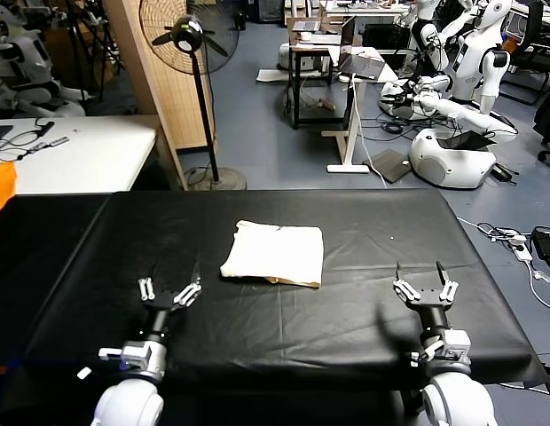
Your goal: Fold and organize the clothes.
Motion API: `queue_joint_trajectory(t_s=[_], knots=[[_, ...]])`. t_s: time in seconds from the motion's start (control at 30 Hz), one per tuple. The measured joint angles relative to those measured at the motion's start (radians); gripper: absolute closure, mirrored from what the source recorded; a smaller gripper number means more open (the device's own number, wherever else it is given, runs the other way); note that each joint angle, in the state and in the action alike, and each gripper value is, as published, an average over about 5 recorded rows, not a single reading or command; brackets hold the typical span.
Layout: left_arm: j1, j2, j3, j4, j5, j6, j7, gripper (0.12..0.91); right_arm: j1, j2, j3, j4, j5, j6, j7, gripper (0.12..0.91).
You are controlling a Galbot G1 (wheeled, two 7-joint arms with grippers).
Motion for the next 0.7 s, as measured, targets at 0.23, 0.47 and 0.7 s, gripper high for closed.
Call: queue_joint_trajectory(t_s=[0.23,0.47,0.7], knots=[[-0.001,-0.004,0.002,0.002,-0.001,-0.004,0.002,0.232,0.001,0.003,-0.007,-0.003,-0.001,0.017,0.005,0.227],[-0.004,-0.008,0.005,0.003,0.006,-0.001,0.003,0.232,-0.001,0.006,-0.005,-0.006,-0.001,0.031,0.010,0.227],[-0.005,-0.007,0.004,0.001,0.020,-0.005,0.002,0.232,-0.001,0.011,0.000,-0.014,-0.001,0.063,0.008,0.227]])
